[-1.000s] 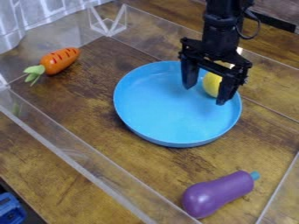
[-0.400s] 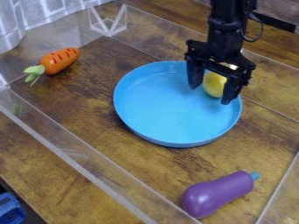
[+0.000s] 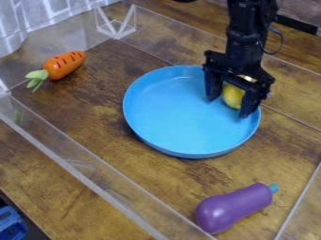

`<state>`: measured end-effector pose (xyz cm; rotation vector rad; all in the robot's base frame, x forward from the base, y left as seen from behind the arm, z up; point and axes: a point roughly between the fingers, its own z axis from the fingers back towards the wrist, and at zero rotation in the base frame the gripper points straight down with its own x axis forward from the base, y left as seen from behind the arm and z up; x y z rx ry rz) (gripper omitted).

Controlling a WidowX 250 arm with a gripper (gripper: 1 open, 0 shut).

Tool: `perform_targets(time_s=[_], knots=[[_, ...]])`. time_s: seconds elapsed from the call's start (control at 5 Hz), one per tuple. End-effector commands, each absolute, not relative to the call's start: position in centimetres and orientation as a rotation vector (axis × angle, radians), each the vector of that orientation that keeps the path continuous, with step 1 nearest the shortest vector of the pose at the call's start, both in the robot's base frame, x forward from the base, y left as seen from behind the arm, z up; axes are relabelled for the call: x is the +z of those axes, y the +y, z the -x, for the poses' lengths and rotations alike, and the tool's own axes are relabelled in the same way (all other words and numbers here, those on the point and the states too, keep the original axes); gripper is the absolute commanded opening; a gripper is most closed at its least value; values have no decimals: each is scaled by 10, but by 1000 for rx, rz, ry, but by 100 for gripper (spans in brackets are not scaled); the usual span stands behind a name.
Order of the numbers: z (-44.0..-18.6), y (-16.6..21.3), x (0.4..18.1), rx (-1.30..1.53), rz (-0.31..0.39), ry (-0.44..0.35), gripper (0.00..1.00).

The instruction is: Remove the lemon from the blue tray and put it on the table

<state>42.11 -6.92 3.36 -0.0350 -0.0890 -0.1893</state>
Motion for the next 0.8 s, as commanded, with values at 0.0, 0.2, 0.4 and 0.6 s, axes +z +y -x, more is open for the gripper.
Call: perform_targets(time_s=[0.0,0.2,0.4,0.6], knots=[[-432,-69,55,-207,45,-174,0],[-430,-73,61,-238,45,-170,0],[-430,-77,65,-272,42,-169,0],[-429,-81,72,-328,35,-175,0]])
